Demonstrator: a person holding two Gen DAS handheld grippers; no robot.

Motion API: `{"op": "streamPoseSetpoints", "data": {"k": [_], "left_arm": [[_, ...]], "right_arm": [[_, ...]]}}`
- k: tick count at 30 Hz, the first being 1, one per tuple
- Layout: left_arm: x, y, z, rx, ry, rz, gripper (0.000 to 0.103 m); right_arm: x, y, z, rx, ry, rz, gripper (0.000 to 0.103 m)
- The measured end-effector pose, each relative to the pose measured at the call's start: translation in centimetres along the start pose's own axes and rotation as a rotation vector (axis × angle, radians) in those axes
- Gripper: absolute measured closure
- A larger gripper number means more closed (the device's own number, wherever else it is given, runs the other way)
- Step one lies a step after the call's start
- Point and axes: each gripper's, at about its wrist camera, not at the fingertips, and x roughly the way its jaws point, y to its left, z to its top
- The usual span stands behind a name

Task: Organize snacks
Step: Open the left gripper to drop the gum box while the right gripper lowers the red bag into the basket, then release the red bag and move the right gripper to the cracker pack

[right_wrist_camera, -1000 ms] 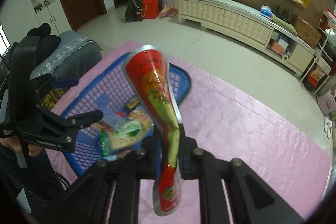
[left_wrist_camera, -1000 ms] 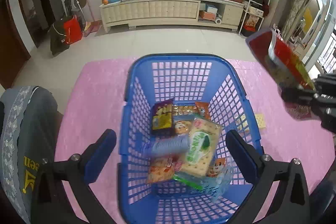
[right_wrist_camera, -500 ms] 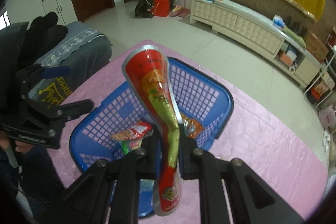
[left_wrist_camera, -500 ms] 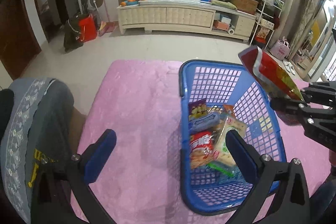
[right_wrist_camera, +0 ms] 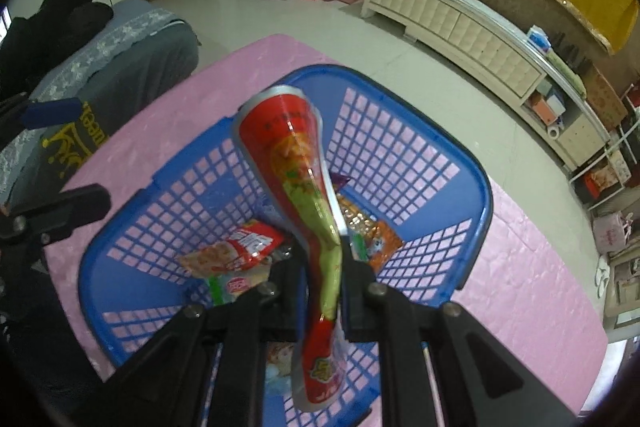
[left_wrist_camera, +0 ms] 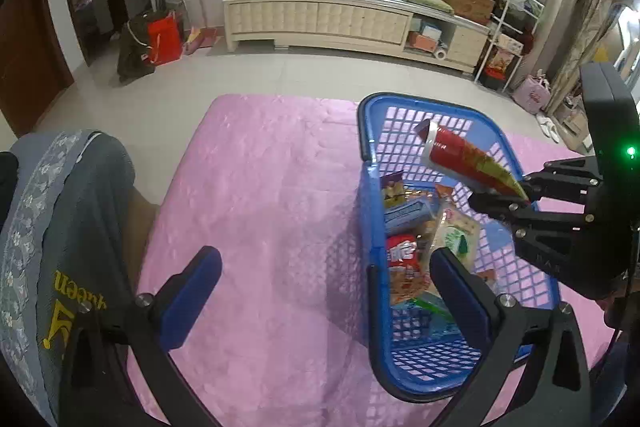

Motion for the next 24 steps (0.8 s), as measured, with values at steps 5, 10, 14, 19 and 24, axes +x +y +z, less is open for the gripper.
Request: {"op": "streamPoseSetpoints", "data": {"k": [5, 10, 14, 19, 24], "left_arm": [[0.5, 0.3, 0.1, -0.013, 0.005, 0.014, 0.0], [0.3, 0.0, 0.0, -0.001, 0.01, 0.019, 0.0], [0.0, -0.2, -0.2, 0.022, 0.008, 0.03, 0.0], [-1.0, -0.9, -0.4, 0.036, 0.001, 0.033, 0.0], [-2.4, -1.5, 0.1, 0.026, -0.02, 0.019, 0.0]], "right_arm": [[1.0, -0.2, -0.2, -0.009, 0.014, -0.035, 0.086], [1.6, -0.7, -0.1, 0.023, 0.042, -0.066, 0.08], [0.7, -0.4, -0.1, 0.024, 0.008, -0.077, 0.046], [-1.5, -0.7, -0.3, 0.059, -0.048, -0.053, 0.026], [-3.6, -1.2, -0.7, 0.083, -0.066, -0.053, 0.021]]}}
